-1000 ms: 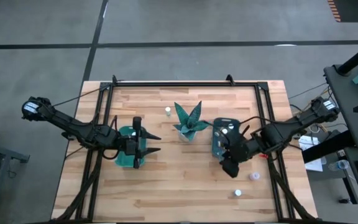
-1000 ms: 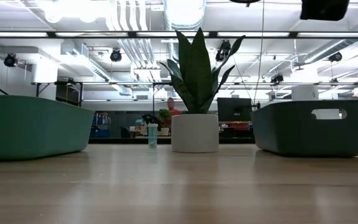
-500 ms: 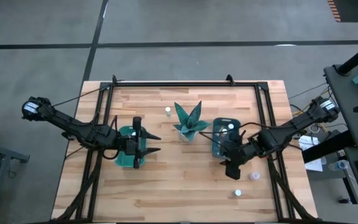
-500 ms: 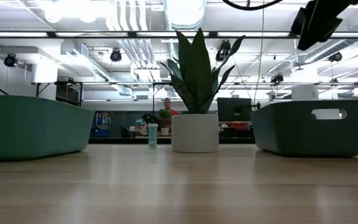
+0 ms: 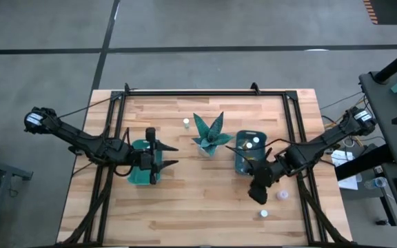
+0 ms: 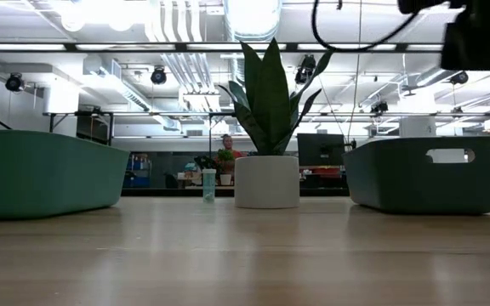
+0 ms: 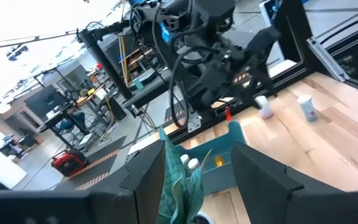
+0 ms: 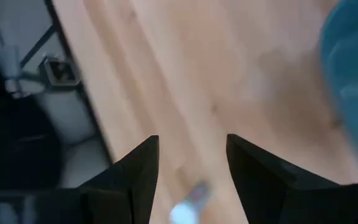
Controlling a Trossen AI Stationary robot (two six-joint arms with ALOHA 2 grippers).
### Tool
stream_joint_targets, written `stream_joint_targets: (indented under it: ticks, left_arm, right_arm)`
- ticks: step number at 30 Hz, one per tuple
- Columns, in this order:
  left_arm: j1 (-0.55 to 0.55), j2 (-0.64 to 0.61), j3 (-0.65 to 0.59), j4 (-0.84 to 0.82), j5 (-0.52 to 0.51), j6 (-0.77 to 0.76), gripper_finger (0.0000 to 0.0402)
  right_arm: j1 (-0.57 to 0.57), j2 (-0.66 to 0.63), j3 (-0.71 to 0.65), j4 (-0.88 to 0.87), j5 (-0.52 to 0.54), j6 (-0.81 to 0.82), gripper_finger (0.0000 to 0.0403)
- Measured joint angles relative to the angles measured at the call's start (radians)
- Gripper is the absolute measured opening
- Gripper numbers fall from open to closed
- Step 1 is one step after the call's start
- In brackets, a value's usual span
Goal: Pick and place medicine bottles into bin by pill shape (circle, oval)
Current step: Put the white capsule bottle into the green bin
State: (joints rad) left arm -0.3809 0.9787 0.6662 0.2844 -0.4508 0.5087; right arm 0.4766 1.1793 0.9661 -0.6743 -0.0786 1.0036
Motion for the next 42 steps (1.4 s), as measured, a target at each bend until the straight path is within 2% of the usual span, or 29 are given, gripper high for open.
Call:
stream_joint_targets:
  ticks: [3,6,13,16,22,27,33,42]
  left_arm:
    - [0.0,0.0,0.0,0.006,-0.004,-0.005,0.0167]
    - [0.0,0.0,-0.001,0.029,-0.003,-0.006,0.0167]
    - [0.0,0.0,-0.002,0.05,-0.032,-0.033,0.0167]
    - [0.014,0.0,-0.001,0.119,-0.074,0.038,0.0167]
    - [0.084,0.0,0.002,0.244,-0.08,0.23,0.0167]
    - [0.162,0.0,0.0,0.258,-0.08,0.283,0.0167]
    - [0.231,0.0,-0.002,0.259,-0.08,0.285,0.0167]
    - [0.244,-0.001,-0.002,0.26,-0.078,0.294,0.0167]
  right_arm:
    - [0.042,0.0,0.011,-0.043,-0.065,0.065,0.0178]
    - [0.102,0.0,0.039,-0.161,-0.07,0.099,0.0178]
    - [0.254,0.0,0.051,-0.288,0.029,0.161,0.0178]
    - [0.283,-0.001,0.05,-0.364,0.048,0.23,0.0178]
    - [0.291,-0.029,0.05,-0.516,0.052,0.353,0.0178]
    - [0.292,-0.058,0.042,-0.532,0.053,0.495,0.0178]
    - [0.31,-0.054,0.037,-0.519,0.052,0.779,0.0185]
    - [0.359,-0.003,-0.009,-0.492,0.049,0.892,0.0223]
